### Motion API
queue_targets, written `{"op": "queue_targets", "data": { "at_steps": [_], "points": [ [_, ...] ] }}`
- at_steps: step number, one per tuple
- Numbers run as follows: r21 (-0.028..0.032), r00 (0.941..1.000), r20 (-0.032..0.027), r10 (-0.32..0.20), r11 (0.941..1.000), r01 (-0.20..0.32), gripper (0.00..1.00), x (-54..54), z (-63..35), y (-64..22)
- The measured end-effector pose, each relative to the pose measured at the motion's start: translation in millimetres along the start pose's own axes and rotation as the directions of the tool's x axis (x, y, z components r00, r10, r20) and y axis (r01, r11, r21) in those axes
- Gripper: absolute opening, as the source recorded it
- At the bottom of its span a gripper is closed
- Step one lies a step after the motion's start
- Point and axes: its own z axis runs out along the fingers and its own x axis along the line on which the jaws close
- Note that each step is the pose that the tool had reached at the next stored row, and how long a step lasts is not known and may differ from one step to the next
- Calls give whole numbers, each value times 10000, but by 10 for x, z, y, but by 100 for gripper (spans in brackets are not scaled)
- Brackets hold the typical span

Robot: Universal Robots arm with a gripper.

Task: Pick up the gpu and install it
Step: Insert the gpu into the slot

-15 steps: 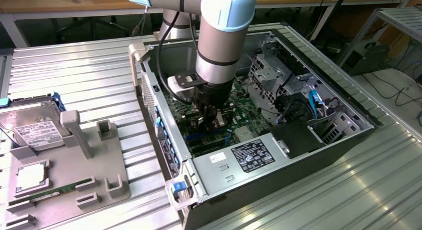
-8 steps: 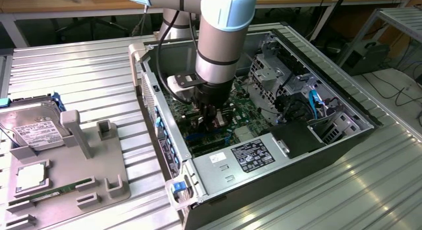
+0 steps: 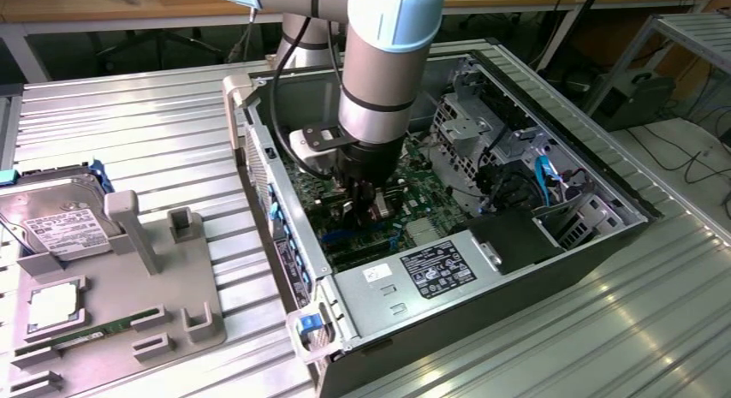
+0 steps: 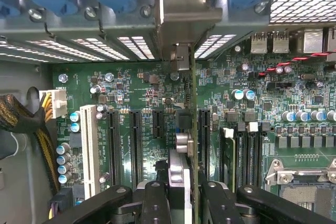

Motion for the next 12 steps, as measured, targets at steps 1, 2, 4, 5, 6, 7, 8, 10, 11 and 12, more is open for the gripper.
{"op": "queue_targets", "data": {
  "at_steps": [1,2,4,5,6,7,8,10,11,12],
  "points": [
    [1,10000,1,6,10000,-6,29,0,1,0],
    [0,10000,1,12,10000,-12,29,0,1,0],
    [1,10000,2,25,10000,-25,29,1,1,0],
    [1,10000,2,36,10000,-36,29,1,2,-1],
    [0,10000,2,46,10000,-46,29,2,2,-1],
    [0,10000,1,55,10000,-55,29,2,2,-1],
    [0,10000,1,59,10000,-59,29,2,2,-1],
    [0,10000,1,61,10000,-61,29,3,4,0],
    [-1,10000,1,61,10000,-61,29,3,8,0],
    [-2,10000,0,61,10000,-61,29,3,11,0]
  ]
}}
